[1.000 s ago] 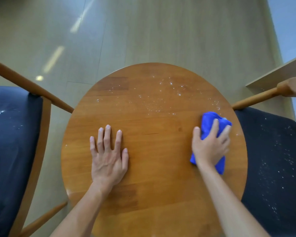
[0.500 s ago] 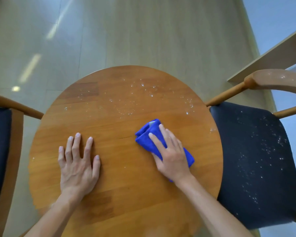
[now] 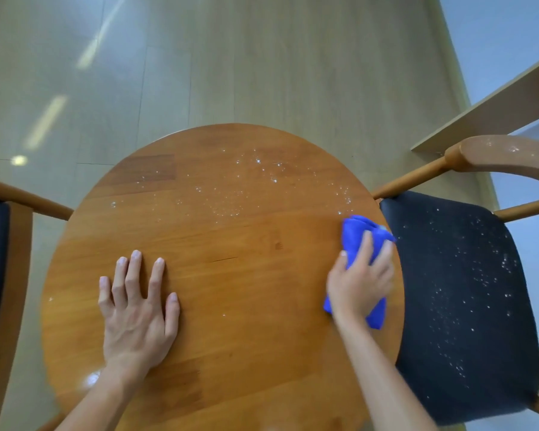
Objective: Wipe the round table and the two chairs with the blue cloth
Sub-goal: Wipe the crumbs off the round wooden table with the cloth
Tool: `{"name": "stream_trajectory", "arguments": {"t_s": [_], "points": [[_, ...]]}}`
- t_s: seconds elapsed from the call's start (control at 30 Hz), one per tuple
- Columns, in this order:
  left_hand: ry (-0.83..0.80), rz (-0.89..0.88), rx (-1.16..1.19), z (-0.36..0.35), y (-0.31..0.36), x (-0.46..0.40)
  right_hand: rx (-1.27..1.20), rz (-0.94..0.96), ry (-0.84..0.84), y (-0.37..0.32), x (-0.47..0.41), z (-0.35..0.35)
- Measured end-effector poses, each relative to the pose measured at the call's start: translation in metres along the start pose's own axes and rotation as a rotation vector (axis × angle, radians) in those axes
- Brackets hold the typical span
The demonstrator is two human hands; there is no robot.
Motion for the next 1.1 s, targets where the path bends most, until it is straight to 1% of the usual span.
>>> {"name": "stream_trajectory", "arguments": {"t_s": [0.1,0.13,0.2,0.23,0.3,0.33,0.37,0.4,0.43,0.53,0.6,0.63,0.7,0.73,0.8,0.87,0.93,1.0,1.1], "points": [[0.0,0.001,-0.003,-0.002,-0.001,-0.001,-0.061,0.209,-0.049,-0.079,0.035,-0.015],[-0.002,0.003,-0.002,-0.002,-0.002,0.0,-0.079,0.319,-0.072,-0.104,0.053,-0.019],[0.0,0.006,0.0,-0.002,-0.002,0.0,-0.102,0.621,-0.13,-0.136,0.089,-0.023],[0.003,0.008,0.0,-0.001,-0.002,0.0,-0.127,0.793,-0.186,-0.139,0.104,-0.025],[0.004,0.012,0.004,-0.001,-0.003,0.0,-0.153,1.139,-0.301,-0.124,0.116,-0.023],[0.001,0.011,0.009,-0.001,-0.003,-0.001,-0.143,1.258,-0.338,-0.109,0.109,-0.021],[-0.004,0.01,0.012,-0.001,-0.002,-0.001,-0.133,1.306,-0.342,-0.093,0.095,-0.017],[-0.009,0.009,0.014,-0.001,-0.002,-0.001,-0.128,1.259,-0.311,-0.076,0.071,-0.012],[-0.012,0.01,0.013,-0.002,-0.003,0.0,-0.124,1.124,-0.266,-0.059,0.04,-0.009],[-0.015,0.007,0.017,-0.002,-0.002,0.0,-0.083,0.519,-0.133,-0.013,-0.05,0.0],[-0.015,0.003,0.012,-0.001,-0.001,-0.001,-0.034,0.189,-0.092,-0.002,-0.081,-0.004],[-0.014,0.003,0.007,-0.001,-0.001,-0.001,-0.021,0.081,-0.076,-0.004,-0.087,-0.007],[-0.014,-0.001,0.001,-0.001,0.001,0.0,-0.015,-0.008,-0.041,-0.026,-0.083,-0.014],[-0.015,-0.003,-0.004,0.0,0.002,0.0,-0.018,-0.002,-0.04,-0.045,-0.074,-0.019],[-0.021,-0.005,-0.016,-0.001,0.001,-0.001,-0.02,0.093,-0.064,-0.092,-0.043,-0.029],[-0.027,0.0,-0.014,-0.001,0.0,0.0,-0.039,0.291,-0.104,-0.147,0.005,-0.036],[-0.029,0.011,-0.007,-0.001,-0.001,0.0,-0.074,0.553,-0.13,-0.191,0.065,-0.04],[-0.025,0.019,0.006,0.0,-0.002,0.001,-0.109,0.784,-0.202,-0.211,0.113,-0.042],[-0.028,0.019,0.009,0.001,-0.004,0.001,-0.151,1.018,-0.291,-0.195,0.119,-0.04]]}}
Point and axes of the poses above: each hand's wrist, its own x-axis away from the middle knuckle, its own z-axis out of the back of the hand, y = z × x, the point moved 7 cm from there along -x, towards the middle knuckle, and after that the axes turned 2 degrees about x, right-handed, at the moved point
